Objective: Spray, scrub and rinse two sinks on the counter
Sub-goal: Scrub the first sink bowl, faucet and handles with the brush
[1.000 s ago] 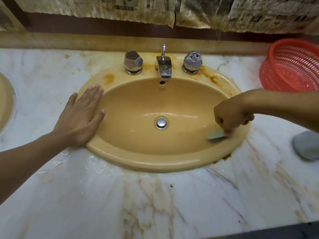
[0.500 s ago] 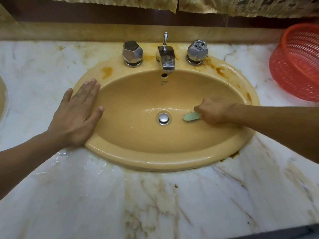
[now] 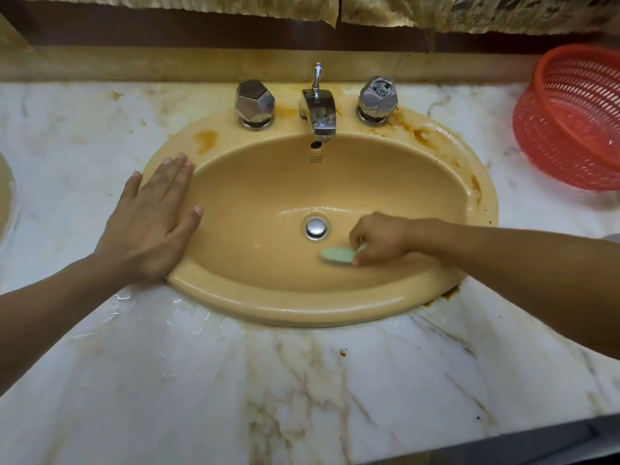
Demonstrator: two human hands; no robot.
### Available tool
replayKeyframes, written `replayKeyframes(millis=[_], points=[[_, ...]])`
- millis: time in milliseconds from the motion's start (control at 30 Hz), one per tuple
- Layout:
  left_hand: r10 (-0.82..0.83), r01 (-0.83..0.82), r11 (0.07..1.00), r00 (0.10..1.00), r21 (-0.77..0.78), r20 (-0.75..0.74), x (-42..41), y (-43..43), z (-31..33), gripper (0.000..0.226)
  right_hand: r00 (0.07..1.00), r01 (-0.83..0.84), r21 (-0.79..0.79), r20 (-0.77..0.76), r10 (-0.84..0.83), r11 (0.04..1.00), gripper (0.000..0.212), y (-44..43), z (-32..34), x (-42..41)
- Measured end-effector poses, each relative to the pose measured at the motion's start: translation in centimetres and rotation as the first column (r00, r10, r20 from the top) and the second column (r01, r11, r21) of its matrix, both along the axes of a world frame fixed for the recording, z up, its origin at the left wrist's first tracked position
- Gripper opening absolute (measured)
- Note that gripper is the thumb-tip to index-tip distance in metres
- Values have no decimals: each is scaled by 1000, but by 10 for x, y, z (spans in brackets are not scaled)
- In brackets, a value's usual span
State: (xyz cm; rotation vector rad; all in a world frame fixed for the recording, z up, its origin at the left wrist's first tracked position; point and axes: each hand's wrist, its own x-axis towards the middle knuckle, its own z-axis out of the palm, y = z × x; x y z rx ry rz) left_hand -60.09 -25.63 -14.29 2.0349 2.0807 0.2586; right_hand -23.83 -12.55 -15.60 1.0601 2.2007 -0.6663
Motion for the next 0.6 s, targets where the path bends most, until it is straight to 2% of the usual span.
replayKeyframes(millis=[33,67,167,233,267,333,400,433,500,567,600], points=[[3,-3,1000,1000,-1,0,0,0,0,78,1000,-10,-70,11,11,997,15,-6,1,8],[6,-6,1000,1000,-1,-2,-1,0,0,77,998,-15,-71,52,18,997,17,-1,9,17],[7,-7,1000,1000,3,-11,0,0,0,78,988,24,181,146,-51,983,17,43,22,37],[8,-8,1000,1000,3,-13,0,0,0,78,991,67,299,94,-99,952,12,48,13,27],[7,-7,1000,1000,2,-12,-1,0,0,78,994,69,281,63,-90,957,13,38,6,14],[6,-6,1000,1000,1,-9,-1,1,0,78,999,16,121,30,-20,993,13,11,-9,-2],[3,-3,1000,1000,-1,-13,-2,1,-1,78,998,-20,6,65,19,1000,18,7,-5,3],[4,-4,1000,1000,-2,-15,-2,1,-1,78,995,-12,15,95,10,1000,19,18,-1,10],[13,-13,1000,1000,2,-16,-1,1,-2,78,989,40,138,135,-59,990,17,40,8,19],[19,-19,1000,1000,2,-21,0,2,-2,78,985,121,287,83,-150,950,17,47,6,11],[19,-19,1000,1000,0,-23,0,2,-2,78,979,185,311,27,-203,932,21,45,1,0]])
